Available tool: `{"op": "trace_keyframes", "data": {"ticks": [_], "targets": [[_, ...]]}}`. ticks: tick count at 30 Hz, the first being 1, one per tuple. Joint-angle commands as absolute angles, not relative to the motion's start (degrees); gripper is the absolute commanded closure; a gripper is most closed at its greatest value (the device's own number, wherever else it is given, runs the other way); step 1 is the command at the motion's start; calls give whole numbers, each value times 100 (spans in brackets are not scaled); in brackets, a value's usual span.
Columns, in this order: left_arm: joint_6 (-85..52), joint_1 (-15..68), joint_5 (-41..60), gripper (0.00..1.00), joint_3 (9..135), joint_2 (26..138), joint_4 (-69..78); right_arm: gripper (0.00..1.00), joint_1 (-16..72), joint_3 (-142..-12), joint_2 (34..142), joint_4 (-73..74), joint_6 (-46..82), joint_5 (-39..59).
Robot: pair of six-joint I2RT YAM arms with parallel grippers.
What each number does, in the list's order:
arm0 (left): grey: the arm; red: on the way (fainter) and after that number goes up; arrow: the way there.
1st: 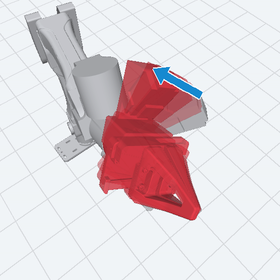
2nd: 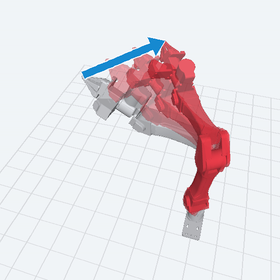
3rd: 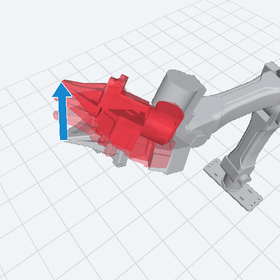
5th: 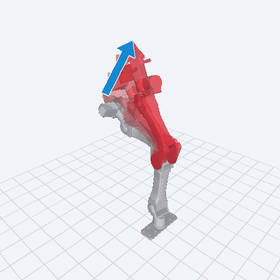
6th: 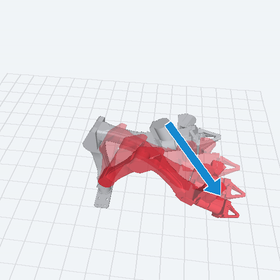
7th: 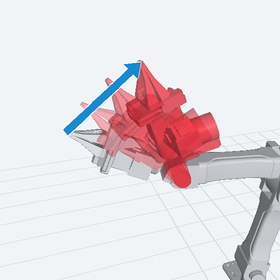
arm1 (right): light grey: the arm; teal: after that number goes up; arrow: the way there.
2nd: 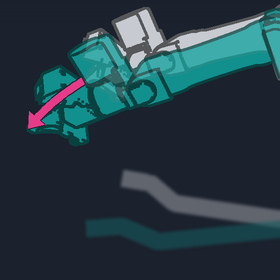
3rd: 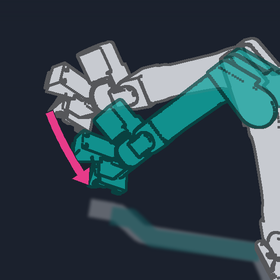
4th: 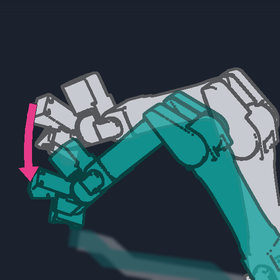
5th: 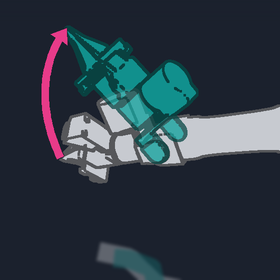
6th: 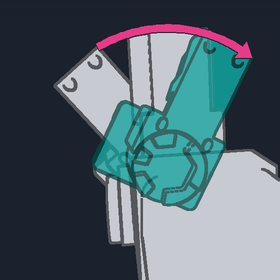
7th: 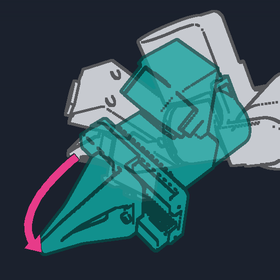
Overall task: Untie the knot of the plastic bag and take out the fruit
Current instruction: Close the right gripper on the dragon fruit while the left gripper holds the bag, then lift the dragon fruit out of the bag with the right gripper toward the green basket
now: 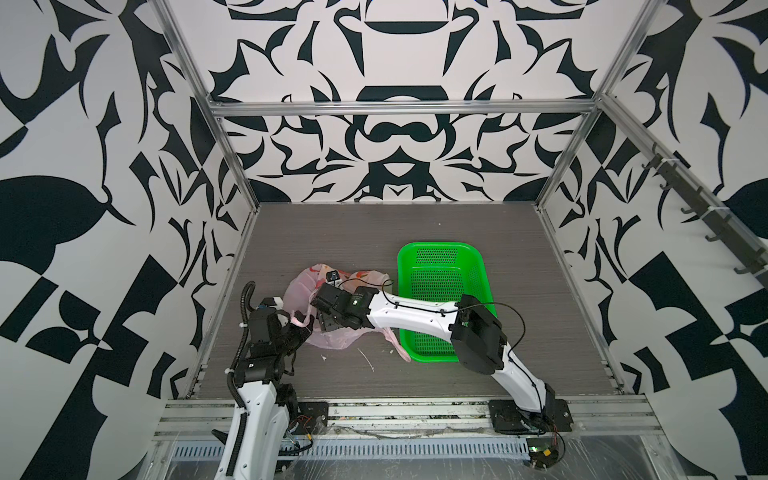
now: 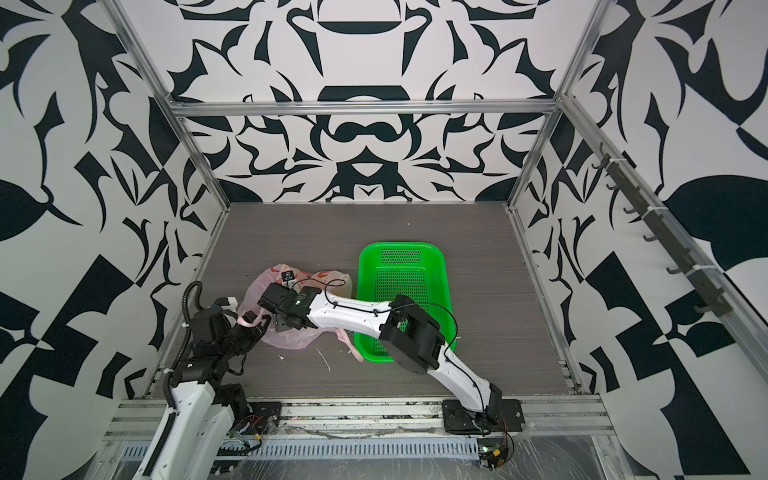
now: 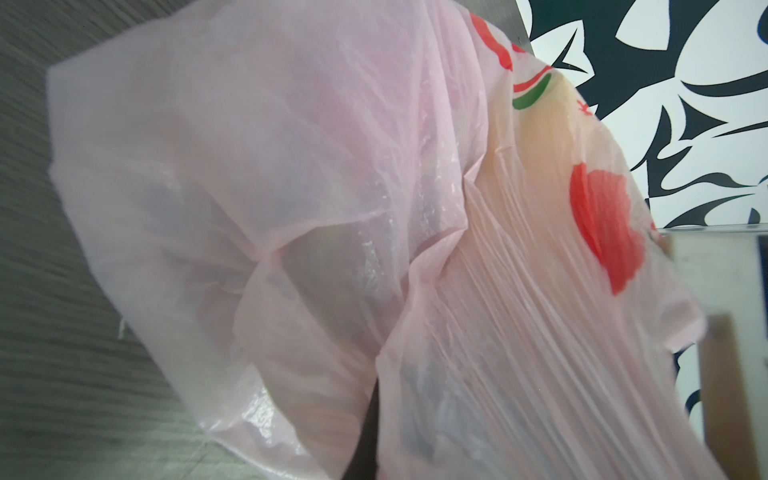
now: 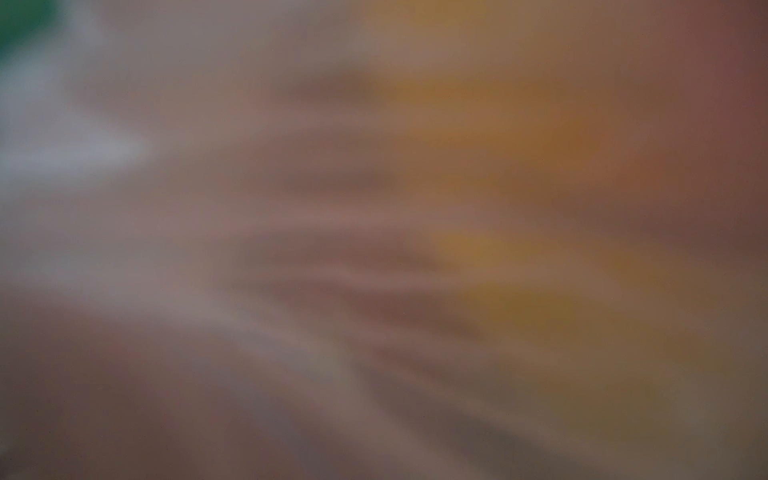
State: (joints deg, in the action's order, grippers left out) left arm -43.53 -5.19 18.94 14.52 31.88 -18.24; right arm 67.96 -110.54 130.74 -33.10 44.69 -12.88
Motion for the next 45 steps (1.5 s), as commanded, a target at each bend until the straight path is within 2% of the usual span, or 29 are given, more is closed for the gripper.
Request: {"op": "trace_keyframes", "data": {"ticks": [1,7,16,45], "targets": [[-4340,-536,1954,100,1404,3183,-1793,52,6801,-10853,12806,-3100,4447,-1261],[-4349,-536,1907,100,1450,3199,-1757,63,6803,-10767,12519,-2979,4318,-1288],[-4343,-536,1872,100,1566,3381,-1596,70,6829,-10714,12193,-2918,4199,-1288],[-4307,-536,1749,100,1777,3768,-1253,74,6839,-10740,11648,-3014,3606,-1407]]}}
